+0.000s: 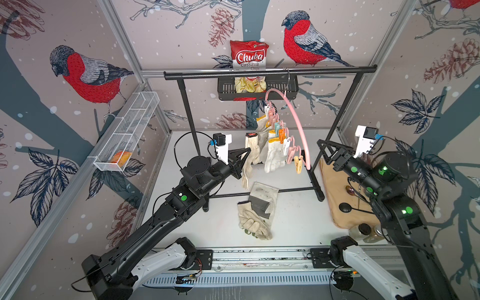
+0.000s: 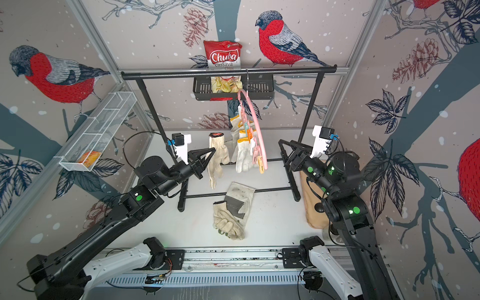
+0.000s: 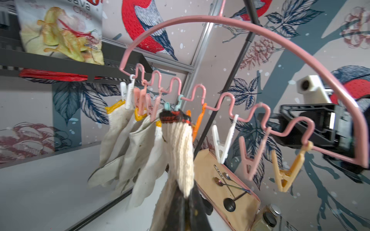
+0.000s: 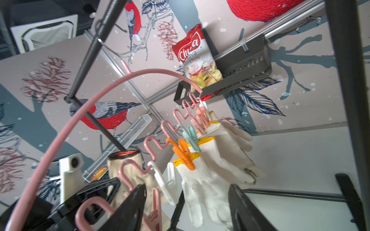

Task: Clip the gloves onto a hanger to dry
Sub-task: Open the clamp at the hanger.

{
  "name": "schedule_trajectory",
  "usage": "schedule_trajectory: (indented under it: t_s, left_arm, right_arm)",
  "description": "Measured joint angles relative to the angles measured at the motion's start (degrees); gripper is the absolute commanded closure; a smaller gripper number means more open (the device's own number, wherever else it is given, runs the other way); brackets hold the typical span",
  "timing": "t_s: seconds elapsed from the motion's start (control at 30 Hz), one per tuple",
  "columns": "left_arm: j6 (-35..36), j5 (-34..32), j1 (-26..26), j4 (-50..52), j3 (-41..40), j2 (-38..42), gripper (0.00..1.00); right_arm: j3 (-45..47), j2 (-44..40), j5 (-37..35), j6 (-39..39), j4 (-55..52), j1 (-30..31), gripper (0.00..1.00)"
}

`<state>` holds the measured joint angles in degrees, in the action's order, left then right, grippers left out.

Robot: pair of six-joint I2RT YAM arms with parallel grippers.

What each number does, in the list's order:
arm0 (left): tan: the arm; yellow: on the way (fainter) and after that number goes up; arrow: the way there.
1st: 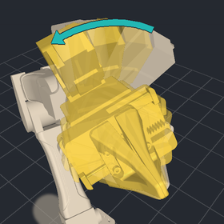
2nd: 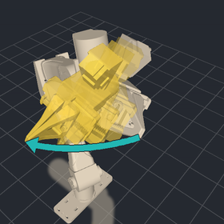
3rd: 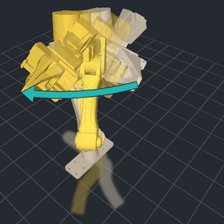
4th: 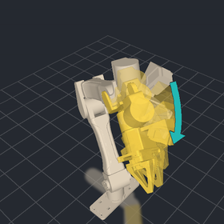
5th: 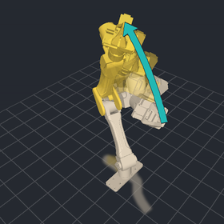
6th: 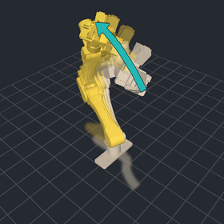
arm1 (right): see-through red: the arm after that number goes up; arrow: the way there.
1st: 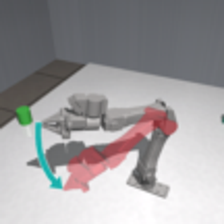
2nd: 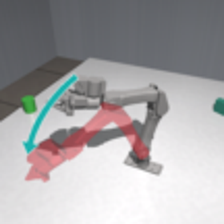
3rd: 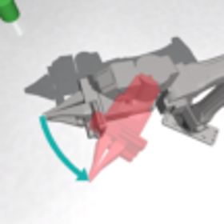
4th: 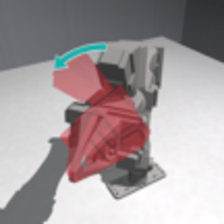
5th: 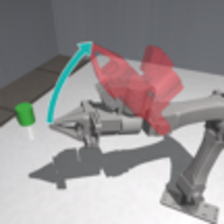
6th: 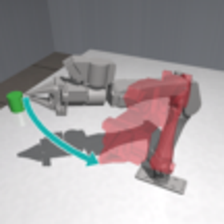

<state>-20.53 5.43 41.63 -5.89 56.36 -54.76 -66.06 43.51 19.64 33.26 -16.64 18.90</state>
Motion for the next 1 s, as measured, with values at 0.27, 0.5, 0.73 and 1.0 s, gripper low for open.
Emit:
schedule_trajectory:
  t_s: [0.27,0.5,0.73,1.0]
  left_arm:
    - [1.5,-5.5,0.0,7.0,6.4,-2.9,1.0]
    - [1.5,-9.1,0.0,12.1,7.6,-2.2,1.0]
    - [4.8,-10.2,0.0,12.0,3.5,3.2,1.0]
    - [8.1,-5.9,-1.3,12.3,5.3,1.3,1.0]
  right_arm:
    - [0.6,1.6,-3.1,2.5,-0.1,11.1,0.4]
    - [-1.5,5.8,-11.0,1.7,0.6,25.6,0.41]
    - [-2.9,10.5,-18.9,-0.5,1.2,35.2,0.41]
    - [-2.4,7.0,-21.8,-1.6,1.2,28.4,0.43]
